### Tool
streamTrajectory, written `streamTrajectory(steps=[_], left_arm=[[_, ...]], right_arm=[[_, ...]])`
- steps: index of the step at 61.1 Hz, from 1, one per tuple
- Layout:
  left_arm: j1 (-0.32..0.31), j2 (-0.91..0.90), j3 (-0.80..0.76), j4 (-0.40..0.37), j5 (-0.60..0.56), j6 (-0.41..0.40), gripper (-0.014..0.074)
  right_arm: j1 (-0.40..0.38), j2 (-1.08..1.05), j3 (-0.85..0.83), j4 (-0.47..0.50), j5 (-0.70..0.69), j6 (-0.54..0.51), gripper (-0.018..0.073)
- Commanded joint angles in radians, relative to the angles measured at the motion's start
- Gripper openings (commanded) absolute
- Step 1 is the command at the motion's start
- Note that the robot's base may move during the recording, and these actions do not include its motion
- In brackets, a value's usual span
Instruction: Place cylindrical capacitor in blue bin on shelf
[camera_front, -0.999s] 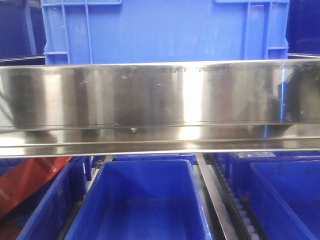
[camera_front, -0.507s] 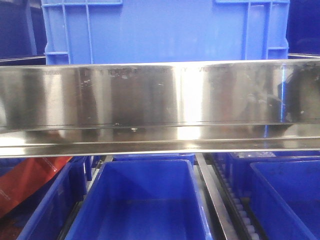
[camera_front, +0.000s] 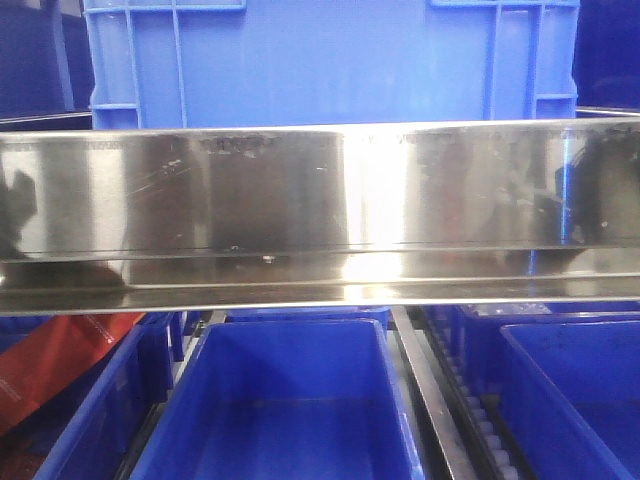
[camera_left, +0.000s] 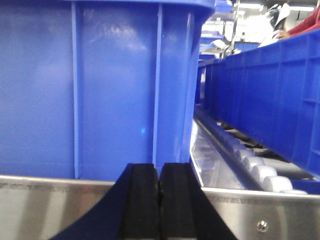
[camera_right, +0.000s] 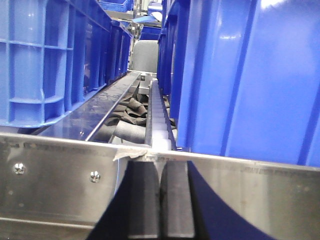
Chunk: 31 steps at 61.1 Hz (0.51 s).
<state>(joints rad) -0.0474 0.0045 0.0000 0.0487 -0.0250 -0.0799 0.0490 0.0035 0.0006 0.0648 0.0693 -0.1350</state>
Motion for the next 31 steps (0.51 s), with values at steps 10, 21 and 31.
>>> streamTrajectory(steps=[10,21,31], left_arm=[[-0.001,-0.004,0.000,-0.010,-0.025,-0.006,-0.0111],[0.001,-0.004,0.000,-0.010,-0.024,-0.006,-0.0111],[0.001,-0.004,0.000,-0.010,-0.024,-0.006,-0.0111]], right_arm=[[-0.006,-0.003,-0.001,-0.009,-0.018,0.003,-0.0163],[-0.006,-0.003,-0.001,-0.009,-0.018,0.003,-0.0163],[-0.006,-0.003,-0.001,-0.009,-0.018,0.003,-0.0163]])
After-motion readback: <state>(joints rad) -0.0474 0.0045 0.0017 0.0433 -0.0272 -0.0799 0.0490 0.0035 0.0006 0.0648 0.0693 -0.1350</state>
